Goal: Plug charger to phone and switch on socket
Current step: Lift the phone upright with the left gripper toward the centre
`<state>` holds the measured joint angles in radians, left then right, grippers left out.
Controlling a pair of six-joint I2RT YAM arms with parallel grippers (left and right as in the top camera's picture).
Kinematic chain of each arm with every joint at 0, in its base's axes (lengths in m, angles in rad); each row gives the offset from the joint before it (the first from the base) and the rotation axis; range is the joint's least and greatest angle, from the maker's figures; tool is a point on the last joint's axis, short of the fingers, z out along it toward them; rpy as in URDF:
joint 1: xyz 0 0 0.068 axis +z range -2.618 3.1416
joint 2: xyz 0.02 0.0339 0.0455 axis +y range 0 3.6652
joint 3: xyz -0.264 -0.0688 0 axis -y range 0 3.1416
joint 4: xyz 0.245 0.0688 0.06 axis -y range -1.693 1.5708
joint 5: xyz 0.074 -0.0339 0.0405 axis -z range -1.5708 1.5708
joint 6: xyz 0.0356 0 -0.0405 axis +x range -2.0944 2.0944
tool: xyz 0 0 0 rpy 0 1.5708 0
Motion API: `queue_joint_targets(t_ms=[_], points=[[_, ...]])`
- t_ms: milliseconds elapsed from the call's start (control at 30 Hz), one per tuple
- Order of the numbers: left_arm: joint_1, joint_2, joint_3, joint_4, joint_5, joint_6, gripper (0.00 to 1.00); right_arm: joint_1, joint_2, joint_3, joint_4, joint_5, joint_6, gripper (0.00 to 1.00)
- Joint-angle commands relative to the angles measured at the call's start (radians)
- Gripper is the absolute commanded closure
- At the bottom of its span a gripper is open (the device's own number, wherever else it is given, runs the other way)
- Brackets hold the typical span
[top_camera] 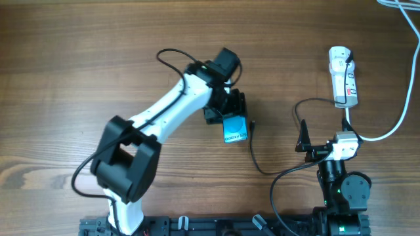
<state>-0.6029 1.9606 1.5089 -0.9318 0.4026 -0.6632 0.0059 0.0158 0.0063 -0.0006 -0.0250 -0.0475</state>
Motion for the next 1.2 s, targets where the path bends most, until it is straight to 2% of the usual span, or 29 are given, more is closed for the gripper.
queue_joint_targets(t_ms=[0,133,333,400,600,867,1167], points=[[0.079,-0.061,-0.003,0.000,0.321,0.005,0.28,0.006,-0.005,-0.001,0.003,-0.001,-0.005,0.00],[0.166,-0.061,-0.003,0.008,0.634,0.005,0.28,0.006,-0.005,-0.001,0.003,0.000,-0.005,0.00],[0.271,-0.061,-0.003,0.061,0.960,-0.031,0.28,0.006,-0.005,-0.001,0.003,-0.001,-0.005,0.00],[0.318,-0.061,-0.003,0.066,0.970,-0.146,0.28,0.006,-0.005,-0.001,0.003,-0.001,-0.005,0.00],[0.402,-0.061,-0.003,0.085,0.980,-0.310,0.29,0.006,-0.005,-0.001,0.003,-0.001,-0.005,0.00],[0.473,-0.061,-0.003,0.091,1.162,-0.318,0.29,0.006,-0.005,-0.001,0.003,-0.001,-0.005,0.00],[0.488,-0.061,-0.003,0.091,1.174,-0.326,0.29,0.006,-0.005,-0.001,0.003,-0.001,-0.004,0.00]])
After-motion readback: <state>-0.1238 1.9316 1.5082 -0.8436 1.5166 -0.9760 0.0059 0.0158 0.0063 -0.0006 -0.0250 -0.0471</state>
